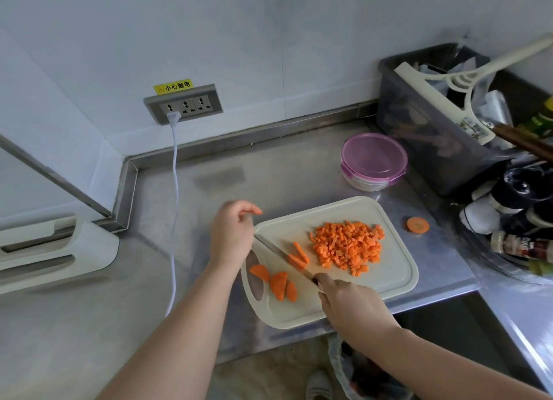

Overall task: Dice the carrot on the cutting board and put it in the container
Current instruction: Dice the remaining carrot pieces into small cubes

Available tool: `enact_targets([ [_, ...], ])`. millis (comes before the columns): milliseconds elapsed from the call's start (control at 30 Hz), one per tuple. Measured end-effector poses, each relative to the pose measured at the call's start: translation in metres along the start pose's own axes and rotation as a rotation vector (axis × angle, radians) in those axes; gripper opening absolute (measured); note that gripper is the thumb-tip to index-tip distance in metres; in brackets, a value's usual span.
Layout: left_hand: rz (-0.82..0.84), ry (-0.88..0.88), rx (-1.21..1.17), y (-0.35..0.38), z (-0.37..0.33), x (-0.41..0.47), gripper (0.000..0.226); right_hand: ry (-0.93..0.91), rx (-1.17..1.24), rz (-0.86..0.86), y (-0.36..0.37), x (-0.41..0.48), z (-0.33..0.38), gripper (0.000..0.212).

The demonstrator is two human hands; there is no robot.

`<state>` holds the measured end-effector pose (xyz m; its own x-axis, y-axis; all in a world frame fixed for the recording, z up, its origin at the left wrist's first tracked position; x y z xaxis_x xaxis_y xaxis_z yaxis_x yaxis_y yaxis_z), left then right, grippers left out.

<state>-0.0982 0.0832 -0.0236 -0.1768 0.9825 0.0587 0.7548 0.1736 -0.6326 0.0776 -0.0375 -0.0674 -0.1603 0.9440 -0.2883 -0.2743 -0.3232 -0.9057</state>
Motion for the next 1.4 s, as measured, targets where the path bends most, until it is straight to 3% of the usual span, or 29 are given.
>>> enact_targets([
  [133, 0.581, 0.456, 0.531, 0.037, -0.039, -0.017, 0.041, 0.005, 0.014, -0.005, 0.002, 0.001, 0.003, 0.031],
  [267, 0.734, 0.556, 0.802, 0.062, -0.042, -0.024, 0.033, 0.026, 0.007, -0.027, 0.005, 0.005, 0.005, 0.034],
  [400, 0.750, 0.611, 0.889, 0.075, -0.035, -0.022, 0.026, 0.045, 0.011, -0.029, 0.005, 0.009, 0.004, 0.037],
  [600, 0.755, 0.529, 0.900, 0.085, -0.022, -0.019, 0.016, 0.054, 0.018, -0.022, 0.008, 0.011, 0.005, 0.037],
  [700, 0.715, 0.591, 0.880, 0.081, -0.030, -0.018, 0.028, 0.037, 0.018, -0.030, 0.005, 0.010, 0.006, 0.037],
  [833, 0.516, 0.595, 0.677, 0.055, -0.056, -0.006, 0.046, 0.045, 0.064, -0.042, -0.002, 0.008, 0.004, 0.036],
  [1000, 0.128, 0.373, 0.274, 0.020, -0.050, 0.015, 0.044, 0.093, 0.096, -0.114, -0.021, 0.008, -0.009, 0.034],
  [1067, 0.072, 0.256, 0.179, 0.017, -0.035, 0.016, 0.041, 0.125, 0.103, -0.146, -0.027, 0.008, -0.020, 0.034],
  [1133, 0.154, 0.235, 0.261, 0.027, -0.022, 0.012, 0.039, 0.162, 0.111, -0.167, -0.033, 0.007, -0.031, 0.034],
  [1267, 0.612, 0.536, 0.633, 0.066, -0.010, -0.017, 0.050, 0.240, 0.139, -0.189, -0.040, 0.002, -0.051, 0.035],
  [1400, 0.740, 0.687, 0.848, 0.085, -0.007, -0.026, 0.049, 0.280, 0.150, -0.194, -0.042, -0.003, -0.061, 0.032],
])
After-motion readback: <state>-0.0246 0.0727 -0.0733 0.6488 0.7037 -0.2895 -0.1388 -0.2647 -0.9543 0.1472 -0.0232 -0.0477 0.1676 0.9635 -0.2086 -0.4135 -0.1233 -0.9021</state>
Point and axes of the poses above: each hand's wrist, its own x-axis towards the middle knuckle, its own y-axis out of the palm, z = x × y, the point moved 5 cm from there along x, towards the middle knuckle, and after that the axes turned 4 degrees about -z, right-handed, at the moved point
